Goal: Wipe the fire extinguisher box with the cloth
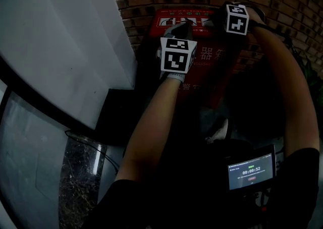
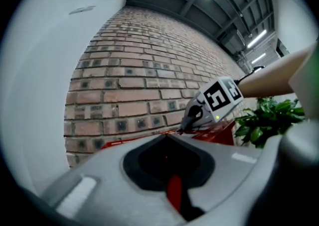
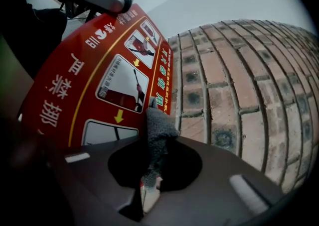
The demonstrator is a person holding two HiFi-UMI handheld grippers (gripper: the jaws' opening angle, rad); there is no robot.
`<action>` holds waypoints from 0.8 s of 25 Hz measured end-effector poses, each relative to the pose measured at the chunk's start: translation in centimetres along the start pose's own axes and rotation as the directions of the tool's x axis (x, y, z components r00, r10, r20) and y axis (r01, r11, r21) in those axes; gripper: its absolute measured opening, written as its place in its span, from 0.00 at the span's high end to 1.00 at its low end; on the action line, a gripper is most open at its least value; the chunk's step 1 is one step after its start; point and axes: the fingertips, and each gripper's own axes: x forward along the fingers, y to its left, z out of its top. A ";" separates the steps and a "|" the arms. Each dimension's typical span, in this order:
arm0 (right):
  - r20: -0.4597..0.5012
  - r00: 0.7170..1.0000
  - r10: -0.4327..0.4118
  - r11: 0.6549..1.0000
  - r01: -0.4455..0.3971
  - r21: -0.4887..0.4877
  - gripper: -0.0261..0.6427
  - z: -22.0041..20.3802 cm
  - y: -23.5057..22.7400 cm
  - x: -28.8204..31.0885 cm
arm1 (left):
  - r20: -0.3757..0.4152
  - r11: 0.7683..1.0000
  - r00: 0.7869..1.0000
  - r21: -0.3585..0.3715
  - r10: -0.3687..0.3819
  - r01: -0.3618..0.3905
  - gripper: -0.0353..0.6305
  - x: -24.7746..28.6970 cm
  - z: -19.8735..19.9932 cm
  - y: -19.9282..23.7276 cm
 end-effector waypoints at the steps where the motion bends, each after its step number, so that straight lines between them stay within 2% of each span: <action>1: 0.001 1.000 0.006 1.000 -0.006 -0.001 0.93 0.0 0.3 -0.4 | -0.005 1.000 1.000 0.000 -0.001 0.001 0.94 0.0 0.0 0.0; 8: 0.012 0.999 0.034 0.999 -0.033 -0.012 0.93 0.3 2.2 -3.0 | -0.045 0.996 0.998 0.080 0.035 -0.032 0.94 0.6 -0.6 0.7; 14: 0.025 0.999 0.047 0.999 -0.047 -0.022 0.93 0.8 3.8 -5.3 | -0.058 1.000 0.998 0.021 0.004 -0.003 0.94 0.1 -0.2 -0.1; 20: 0.037 0.997 0.066 0.998 -0.065 -0.020 0.93 1.2 5.2 -7.2 | -0.077 1.000 0.997 0.025 0.012 -0.011 0.94 0.2 -0.2 -0.1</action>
